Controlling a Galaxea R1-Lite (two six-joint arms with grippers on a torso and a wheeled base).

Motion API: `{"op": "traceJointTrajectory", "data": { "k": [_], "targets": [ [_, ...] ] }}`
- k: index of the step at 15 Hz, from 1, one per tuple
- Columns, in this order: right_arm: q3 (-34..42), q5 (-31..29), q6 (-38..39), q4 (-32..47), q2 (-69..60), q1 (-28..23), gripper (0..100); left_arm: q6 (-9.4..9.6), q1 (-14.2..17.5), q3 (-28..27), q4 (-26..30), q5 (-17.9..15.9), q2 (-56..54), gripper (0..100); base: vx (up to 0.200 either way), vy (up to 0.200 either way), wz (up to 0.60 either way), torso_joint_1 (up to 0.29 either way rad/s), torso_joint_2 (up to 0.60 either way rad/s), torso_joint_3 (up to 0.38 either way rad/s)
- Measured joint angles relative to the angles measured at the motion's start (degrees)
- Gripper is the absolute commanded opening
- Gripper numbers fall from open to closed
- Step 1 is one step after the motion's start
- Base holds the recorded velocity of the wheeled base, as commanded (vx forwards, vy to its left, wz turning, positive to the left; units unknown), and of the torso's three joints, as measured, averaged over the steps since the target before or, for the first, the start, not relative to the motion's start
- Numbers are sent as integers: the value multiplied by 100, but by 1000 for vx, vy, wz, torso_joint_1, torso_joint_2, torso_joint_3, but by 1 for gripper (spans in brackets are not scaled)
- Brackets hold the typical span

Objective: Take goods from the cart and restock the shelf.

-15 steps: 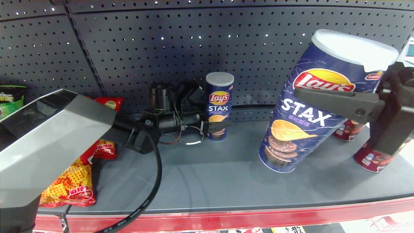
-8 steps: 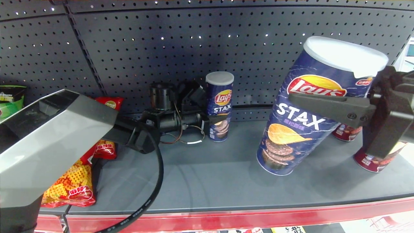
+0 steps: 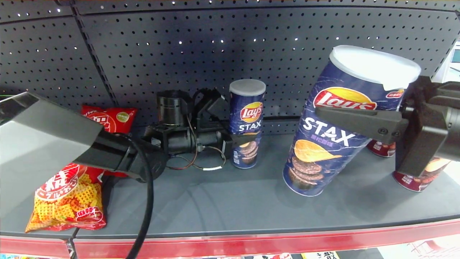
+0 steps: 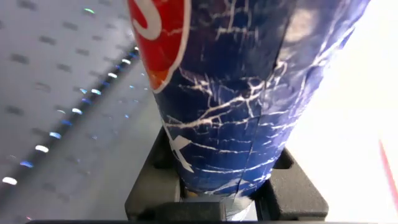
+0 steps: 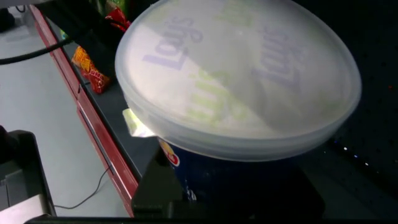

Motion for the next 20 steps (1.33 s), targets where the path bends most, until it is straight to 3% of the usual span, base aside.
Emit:
{"op": "traceJointTrajectory", "data": {
  "k": [6,9,20],
  "targets": [
    [-48,-7,-6,0,12,0,0,-30,-518,1219,1,46,-836,0,0,0,0,0,0,0],
    [-83,-7,-6,-7,23,-4,0,-30,-612,1833,0,96,-1128,0,0,0,0,0,0,0],
    [-290,-7,-6,-11,232,-4,0,-20,-631,2288,-35,156,-1276,0,0,0,0,0,0,0]
  ]
}}
